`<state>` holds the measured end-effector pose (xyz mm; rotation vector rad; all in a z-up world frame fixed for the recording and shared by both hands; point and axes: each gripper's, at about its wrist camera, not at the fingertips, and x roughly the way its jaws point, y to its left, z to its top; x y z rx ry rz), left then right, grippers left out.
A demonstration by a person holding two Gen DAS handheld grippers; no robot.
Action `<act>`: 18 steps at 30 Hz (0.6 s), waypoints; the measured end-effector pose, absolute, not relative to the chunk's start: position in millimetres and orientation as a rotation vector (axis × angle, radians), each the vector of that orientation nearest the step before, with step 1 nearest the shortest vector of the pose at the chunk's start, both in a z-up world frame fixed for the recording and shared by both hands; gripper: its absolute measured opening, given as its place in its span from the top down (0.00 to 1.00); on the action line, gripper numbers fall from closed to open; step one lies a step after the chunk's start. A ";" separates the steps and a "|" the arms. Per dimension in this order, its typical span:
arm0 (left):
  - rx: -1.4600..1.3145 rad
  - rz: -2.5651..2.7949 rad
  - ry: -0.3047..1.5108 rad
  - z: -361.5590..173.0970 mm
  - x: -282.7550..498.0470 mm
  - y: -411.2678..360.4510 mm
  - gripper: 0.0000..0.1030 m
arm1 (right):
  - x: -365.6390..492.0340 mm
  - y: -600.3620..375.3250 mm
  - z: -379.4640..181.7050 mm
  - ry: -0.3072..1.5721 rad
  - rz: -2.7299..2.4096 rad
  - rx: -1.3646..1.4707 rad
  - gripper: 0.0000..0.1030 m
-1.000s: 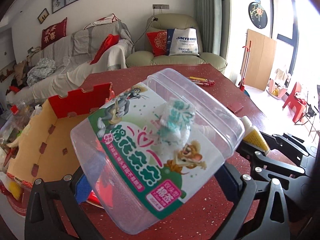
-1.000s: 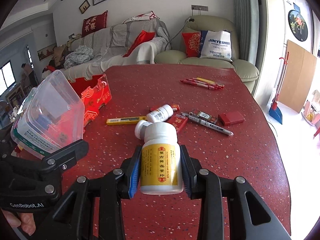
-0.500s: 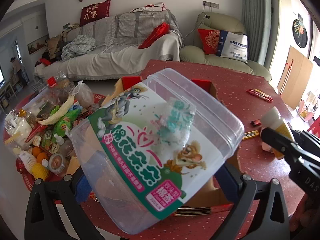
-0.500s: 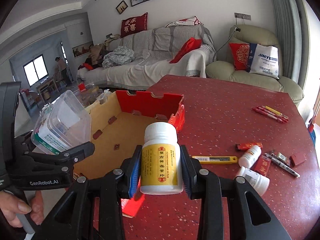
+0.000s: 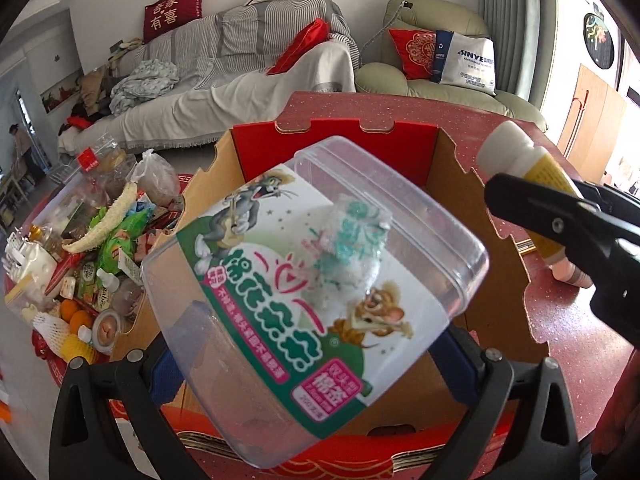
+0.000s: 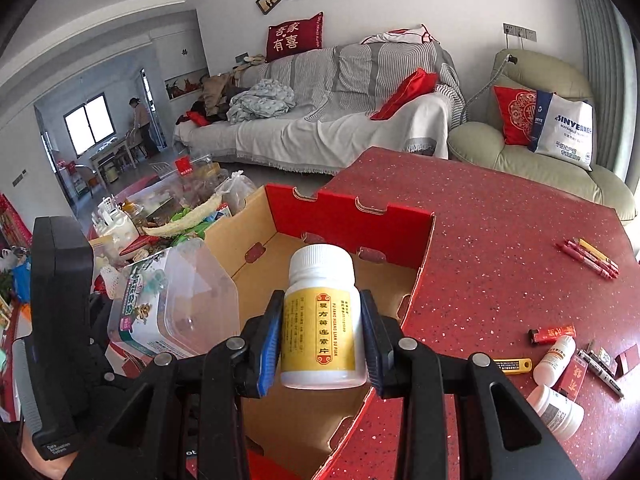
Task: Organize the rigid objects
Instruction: 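Carry the yellow-label bottle and the clear jar over the cardboard box with both grippers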
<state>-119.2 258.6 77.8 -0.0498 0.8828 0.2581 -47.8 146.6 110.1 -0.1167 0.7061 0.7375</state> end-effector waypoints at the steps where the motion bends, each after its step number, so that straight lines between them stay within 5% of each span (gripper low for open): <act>1: -0.054 0.250 0.886 77.7 -116.6 256.6 0.01 | -47.2 145.6 110.7 0.707 0.737 -0.117 0.64; 18: -0.114 0.233 0.938 64.4 -98.4 265.2 0.01 | -28.8 162.4 97.8 0.756 0.757 -0.142 0.64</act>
